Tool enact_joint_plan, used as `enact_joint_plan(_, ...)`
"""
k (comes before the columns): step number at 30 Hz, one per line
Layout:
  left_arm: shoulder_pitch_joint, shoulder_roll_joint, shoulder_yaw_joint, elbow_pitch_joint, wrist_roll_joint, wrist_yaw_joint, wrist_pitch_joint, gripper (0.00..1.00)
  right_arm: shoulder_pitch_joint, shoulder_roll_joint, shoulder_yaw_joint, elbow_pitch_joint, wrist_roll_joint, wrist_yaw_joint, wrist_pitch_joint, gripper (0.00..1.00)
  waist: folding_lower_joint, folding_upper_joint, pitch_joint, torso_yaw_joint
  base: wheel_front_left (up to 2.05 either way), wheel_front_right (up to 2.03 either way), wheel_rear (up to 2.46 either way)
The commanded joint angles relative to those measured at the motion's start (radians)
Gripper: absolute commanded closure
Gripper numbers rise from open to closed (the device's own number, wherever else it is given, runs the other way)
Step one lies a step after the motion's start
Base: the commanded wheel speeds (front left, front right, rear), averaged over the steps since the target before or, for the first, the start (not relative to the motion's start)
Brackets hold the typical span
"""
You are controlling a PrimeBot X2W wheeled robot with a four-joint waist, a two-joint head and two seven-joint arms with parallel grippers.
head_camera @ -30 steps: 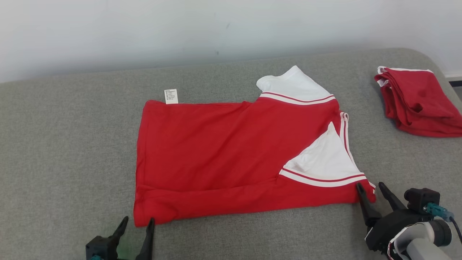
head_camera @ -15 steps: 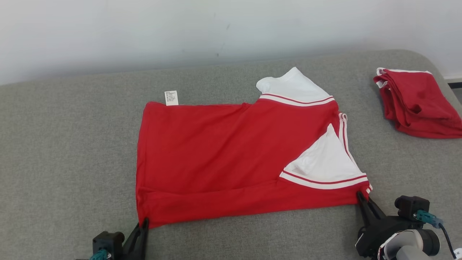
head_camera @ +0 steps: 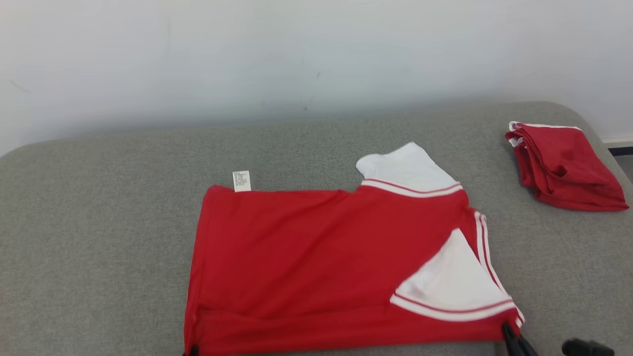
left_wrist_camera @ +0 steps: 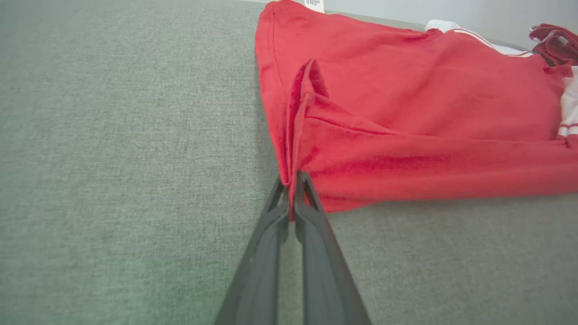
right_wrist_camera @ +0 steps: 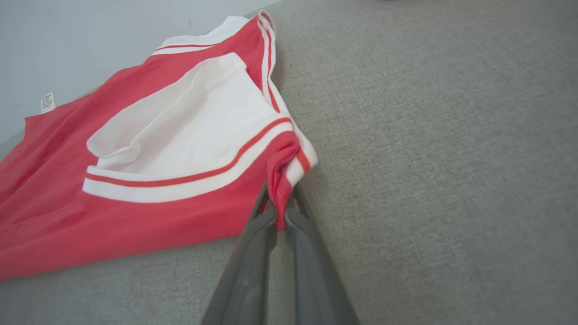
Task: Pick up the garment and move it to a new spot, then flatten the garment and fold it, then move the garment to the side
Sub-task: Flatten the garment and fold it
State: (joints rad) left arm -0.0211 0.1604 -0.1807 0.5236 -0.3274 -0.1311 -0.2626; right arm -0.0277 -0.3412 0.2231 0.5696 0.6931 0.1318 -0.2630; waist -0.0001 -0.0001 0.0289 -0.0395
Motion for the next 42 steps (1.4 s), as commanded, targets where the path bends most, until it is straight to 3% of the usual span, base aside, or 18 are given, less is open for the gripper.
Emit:
enact_joint_plan(1,0.017,0.001,0.008,-0.004,0.010,0.003,-0.003,1.00,0.019,-0.001,-0.012,-0.011,-0.005,-0.002,0.002,1.00,0.0001,0.0001,-0.002,0.002,0.00,0.00,0.00)
enact_joint_plan(10,0.061,-0.012,0.021,-0.004,0.024,0.003,-0.003,1.00,0.118,0.033,-0.102,-0.122,-0.060,-0.002,0.083,0.98,0.0001,0.0001,0.004,-0.012,0.00,0.00,0.00)
enact_joint_plan(11,0.054,-0.012,0.026,-0.008,0.032,0.003,-0.003,0.96,0.120,0.037,-0.111,-0.128,-0.073,-0.002,0.085,0.00,0.0001,0.0001,0.003,-0.011,0.00,0.00,0.00)
enact_joint_plan(13,0.047,-0.018,0.033,-0.021,0.042,0.003,-0.003,0.00,0.121,0.048,-0.129,-0.143,-0.099,-0.002,0.078,0.00,0.0001,0.0001,-0.001,-0.008,0.00,0.00,0.00)
enact_joint_plan(27,0.091,-0.080,0.194,-0.329,0.185,0.052,-0.003,0.00,0.090,0.159,-0.248,-0.367,-0.264,-0.002,-0.002,0.00,0.0001,0.0001,-0.024,0.008,0.00,0.00,0.00)
enact_joint_plan(32,0.095,-0.098,0.208,-0.340,0.221,0.059,-0.003,0.00,0.106,0.201,-0.236,-0.426,-0.375,-0.002,-0.002,0.00,0.0001,0.0001,-0.023,0.012,0.00,0.00,0.00)
enact_joint_plan(42,0.126,-0.109,0.209,-0.301,0.243,0.073,-0.003,0.00,0.144,0.255,-0.220,-0.440,-0.458,-0.002,-0.002,0.00,0.0001,0.0001,-0.021,0.016,0.00,0.00,0.00)
